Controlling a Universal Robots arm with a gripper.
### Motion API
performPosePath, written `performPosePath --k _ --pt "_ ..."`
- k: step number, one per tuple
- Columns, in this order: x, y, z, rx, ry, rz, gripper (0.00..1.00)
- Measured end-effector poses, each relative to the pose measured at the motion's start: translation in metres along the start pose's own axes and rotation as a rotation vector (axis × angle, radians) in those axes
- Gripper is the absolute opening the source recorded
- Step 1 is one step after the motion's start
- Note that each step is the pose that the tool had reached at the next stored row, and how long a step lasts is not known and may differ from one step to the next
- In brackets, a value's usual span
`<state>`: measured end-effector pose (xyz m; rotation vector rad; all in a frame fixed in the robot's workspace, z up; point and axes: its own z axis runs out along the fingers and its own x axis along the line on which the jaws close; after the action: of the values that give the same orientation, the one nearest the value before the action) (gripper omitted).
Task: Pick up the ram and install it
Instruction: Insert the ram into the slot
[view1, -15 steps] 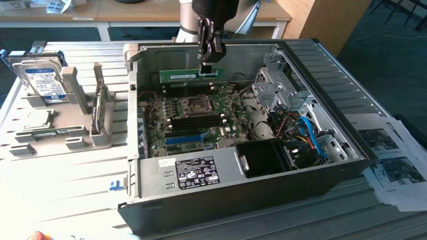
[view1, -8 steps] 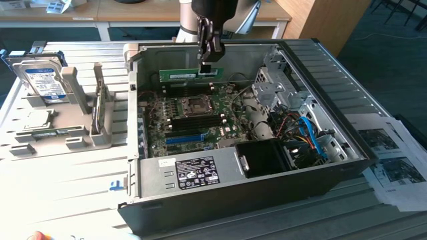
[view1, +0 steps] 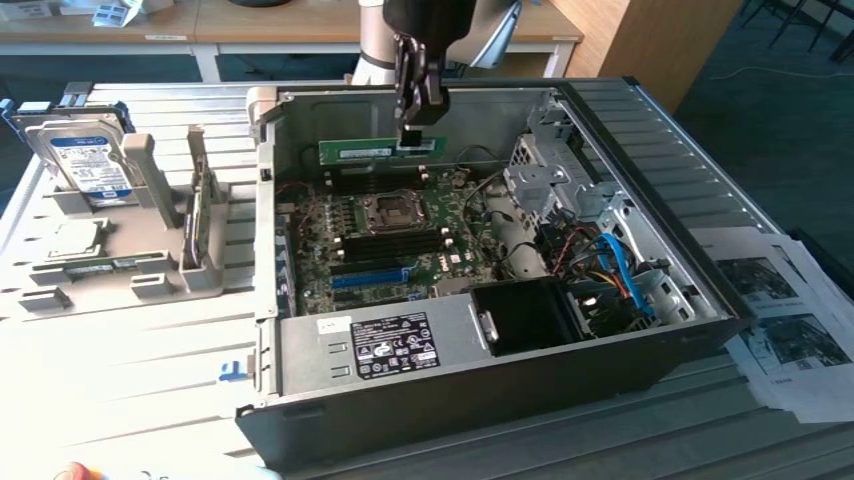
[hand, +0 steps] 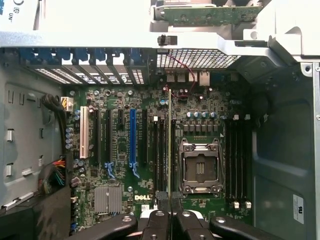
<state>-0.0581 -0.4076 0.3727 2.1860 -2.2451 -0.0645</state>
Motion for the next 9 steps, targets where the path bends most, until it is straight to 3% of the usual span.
performPosePath --k 9 --pt "0.0002 -0.0002 0.0076 0.0000 0.0000 0.000 0.12"
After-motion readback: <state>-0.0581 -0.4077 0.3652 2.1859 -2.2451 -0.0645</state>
